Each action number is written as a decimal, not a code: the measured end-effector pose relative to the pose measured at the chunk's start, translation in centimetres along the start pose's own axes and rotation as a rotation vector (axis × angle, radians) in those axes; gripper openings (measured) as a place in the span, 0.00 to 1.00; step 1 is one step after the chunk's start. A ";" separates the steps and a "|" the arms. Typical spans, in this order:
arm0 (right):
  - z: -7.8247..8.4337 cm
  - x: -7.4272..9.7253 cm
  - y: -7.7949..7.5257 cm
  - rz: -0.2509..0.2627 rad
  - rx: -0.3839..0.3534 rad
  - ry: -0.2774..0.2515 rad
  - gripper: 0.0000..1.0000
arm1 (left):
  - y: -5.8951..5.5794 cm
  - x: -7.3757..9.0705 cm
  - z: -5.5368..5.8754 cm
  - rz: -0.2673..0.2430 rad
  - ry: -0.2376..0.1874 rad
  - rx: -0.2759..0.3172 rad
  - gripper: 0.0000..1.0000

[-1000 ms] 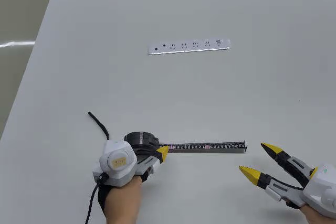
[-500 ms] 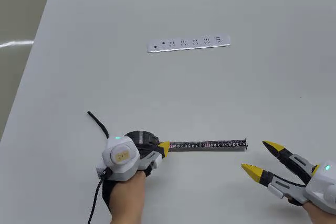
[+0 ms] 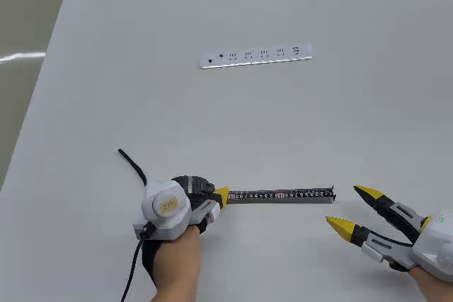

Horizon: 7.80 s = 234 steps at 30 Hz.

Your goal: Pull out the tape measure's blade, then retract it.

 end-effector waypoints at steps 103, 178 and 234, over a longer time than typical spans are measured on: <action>2.2 -3.8 -1.1 -0.404 0.078 0.265 0.18 | 0.8 -0.4 0.3 -0.080 0.033 0.047 0.74; 2.2 -6.9 1.8 -0.458 0.241 0.237 0.11 | 0.9 -0.4 0.3 -0.080 0.050 0.055 0.72; 3.0 -11.0 3.9 -0.515 0.250 0.258 0.11 | 0.9 -0.5 0.3 -0.077 0.047 0.068 0.72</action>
Point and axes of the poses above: the centre of the closed fingertips' face, and the gripper's own axes: x roughly backward along the fingers, y roughly to its left, z roughly out of its underside, the point moved 1 cm from there along x, roughly backward along the fingers, and after that the axes turned 6 degrees about -x, right-handed, at the moved point
